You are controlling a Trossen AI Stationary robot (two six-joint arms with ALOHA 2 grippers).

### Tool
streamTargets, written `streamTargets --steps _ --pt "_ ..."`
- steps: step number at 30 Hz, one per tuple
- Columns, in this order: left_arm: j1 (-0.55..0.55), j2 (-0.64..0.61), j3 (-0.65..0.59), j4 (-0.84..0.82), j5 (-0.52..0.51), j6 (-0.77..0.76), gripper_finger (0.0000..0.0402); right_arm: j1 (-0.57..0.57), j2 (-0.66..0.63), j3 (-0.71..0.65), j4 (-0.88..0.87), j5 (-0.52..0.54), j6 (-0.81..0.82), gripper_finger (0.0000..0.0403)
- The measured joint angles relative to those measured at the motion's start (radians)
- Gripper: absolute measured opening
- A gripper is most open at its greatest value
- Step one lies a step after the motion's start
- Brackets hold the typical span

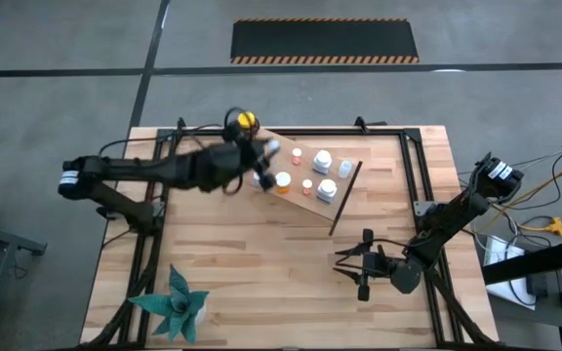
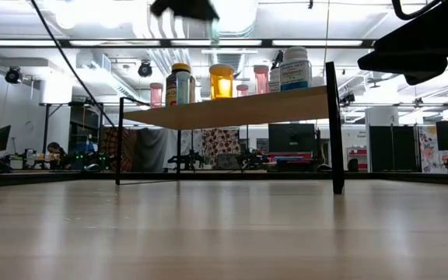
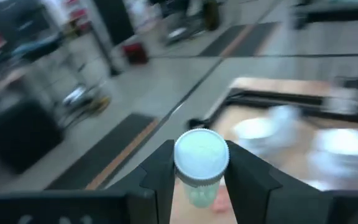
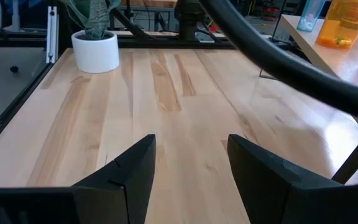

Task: Pick and place medicine bottles onto shelf by color
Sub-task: Put the blue pill bottle on the shelf

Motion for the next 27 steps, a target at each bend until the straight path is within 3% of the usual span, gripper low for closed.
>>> streamTargets --steps 4,8,27 --pt "0.110 0.026 -0.045 -0.006 0.003 -0.086 0.0101 0.000 0.000 0.000 -0.002 0.000 0.000 0.0192" --pt "0.145 0.064 -0.096 -0.009 0.016 -0.135 0.0101 0.000 0.000 0.000 -0.002 0.000 0.000 0.0192" --pt "0.149 0.167 -0.110 -0.002 0.013 -0.214 0.0101 0.000 0.000 0.000 -0.002 0.000 0.007 0.0192"
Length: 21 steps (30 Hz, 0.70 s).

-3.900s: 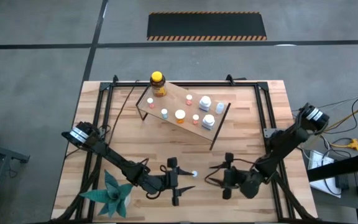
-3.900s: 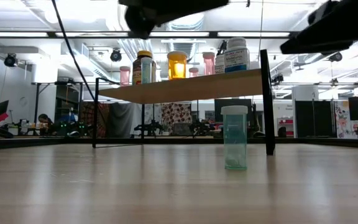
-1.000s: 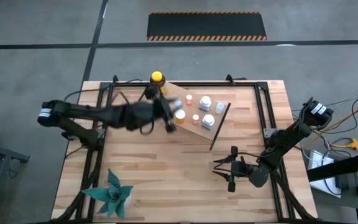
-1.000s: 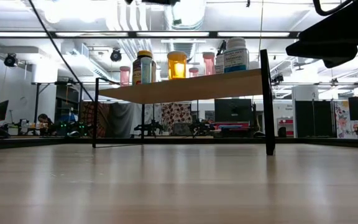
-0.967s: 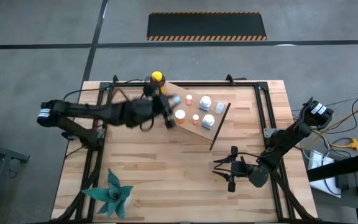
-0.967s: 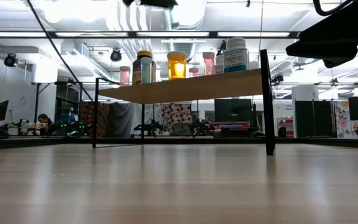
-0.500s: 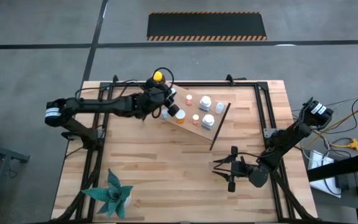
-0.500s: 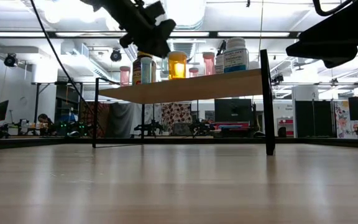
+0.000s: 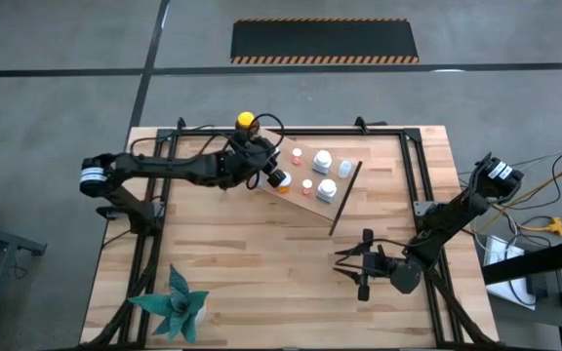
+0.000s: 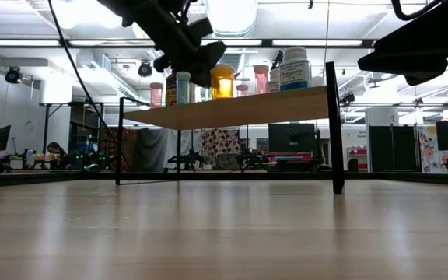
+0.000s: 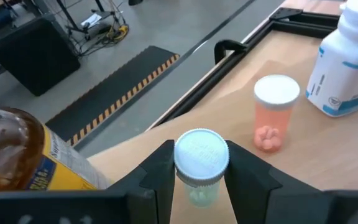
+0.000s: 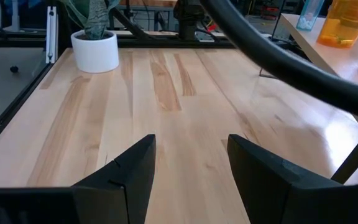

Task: Pick and place medicine bottles onto shelf by color
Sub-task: Put the blue pill bottle on the shelf

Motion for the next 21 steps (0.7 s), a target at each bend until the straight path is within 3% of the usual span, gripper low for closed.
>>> streamTargets --steps 16,21 --pt "0.000 0.001 -0.033 0.005 -0.003 -0.006 0.0102 0.000 0.000 0.000 0.002 0.000 0.001 0.0192" --pt "0.000 0.000 -0.033 0.002 -0.003 -0.028 0.0123 0.000 0.000 -0.001 0.004 0.000 0.009 0.0192"
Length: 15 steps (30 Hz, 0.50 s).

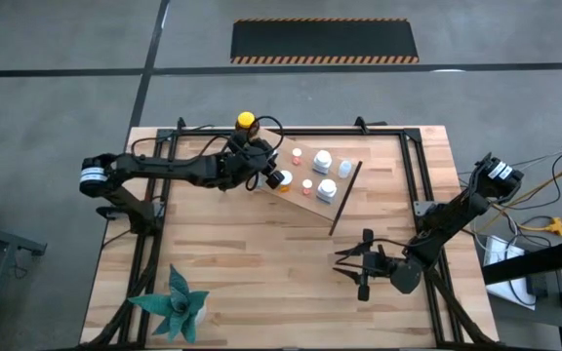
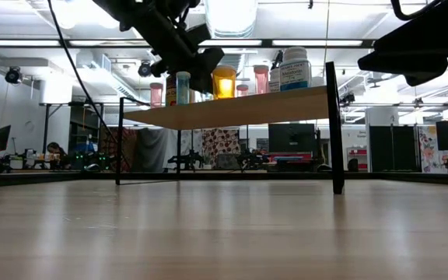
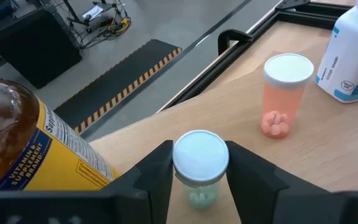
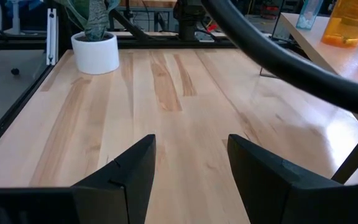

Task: Pick and place medicine bottles onto shelf by color
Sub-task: Put the blue pill bottle on the shelf, then return to Home Position

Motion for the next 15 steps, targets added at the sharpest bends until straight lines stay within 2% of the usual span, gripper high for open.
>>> streamTargets --steps 6,15 --pt "0.000 -0.007 0.000 -0.004 0.001 0.002 0.0147 0.000 0.000 0.000 0.000 0.000 0.003 0.0192" --pt "-0.010 -0.081 0.019 -0.008 0.005 0.062 0.0151 -0.002 0.000 0.000 0.001 0.005 -0.016 0.0192"
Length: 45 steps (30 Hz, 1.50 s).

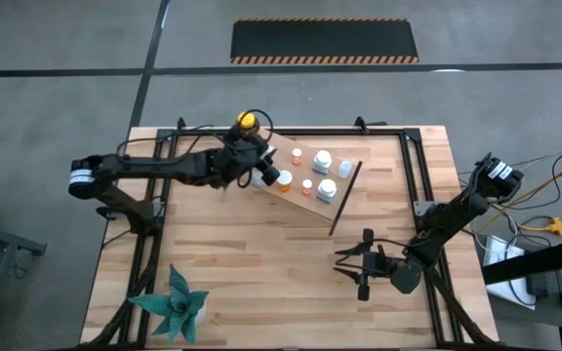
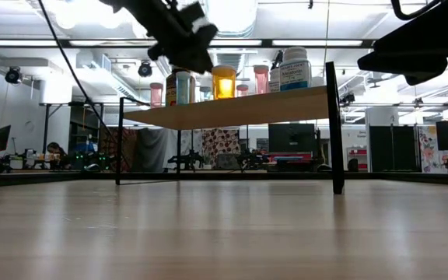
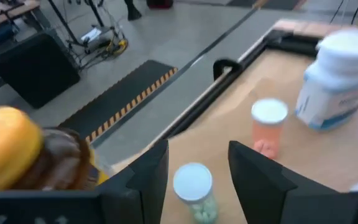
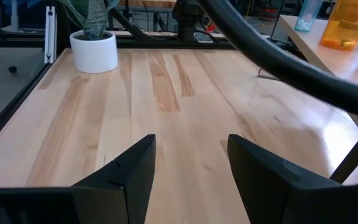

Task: Pick and place medicine bottles onto shelf by color
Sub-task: Return to Home Position

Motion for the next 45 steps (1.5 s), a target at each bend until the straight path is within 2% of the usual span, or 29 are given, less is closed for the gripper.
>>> streamTargets --steps 5,9,13,16,23,27,30,35,43,45 --pt "-0.025 -0.086 0.000 -0.004 0.015 -0.007 0.0151 0.000 0.000 0.000 -0.001 0.001 -0.012 0.0192" --pt "-0.075 -0.185 0.001 0.003 0.107 -0.047 0.0151 0.000 0.000 0.000 -0.001 -0.002 -0.077 0.0192" --pt "-0.179 -0.265 -0.018 0.032 0.253 -0.098 0.0151 -0.005 0.000 0.000 0.019 -0.007 -0.154 0.0192" --pt "-0.311 -0.292 -0.055 0.094 0.284 -0.098 0.0150 -0.023 0.000 0.001 0.056 -0.030 -0.218 0.0192" --pt "-0.634 -0.244 -0.189 0.336 0.251 0.026 0.0150 -0.113 0.000 0.001 0.172 -0.250 -0.432 0.0191" --pt "-0.752 -0.213 -0.232 0.369 0.151 0.095 0.0150 -0.166 -0.011 0.001 0.243 -0.269 -0.595 0.0191" --pt "-0.811 -0.214 -0.264 0.357 0.141 0.163 0.0150 -0.197 -0.028 0.001 0.270 -0.277 -0.671 0.0191" --pt "-0.857 -0.263 -0.329 0.334 0.140 0.253 0.0150 -0.225 -0.086 -0.027 0.268 -0.320 -0.681 0.0190" --pt "-0.834 -0.425 -0.517 0.371 0.061 0.265 0.0150 -0.302 -0.219 -0.138 0.319 -0.479 -0.701 0.0168" --pt "-0.827 -0.480 -0.572 0.405 0.054 0.273 0.0150 -0.318 -0.265 -0.164 0.340 -0.487 -0.718 0.0161"
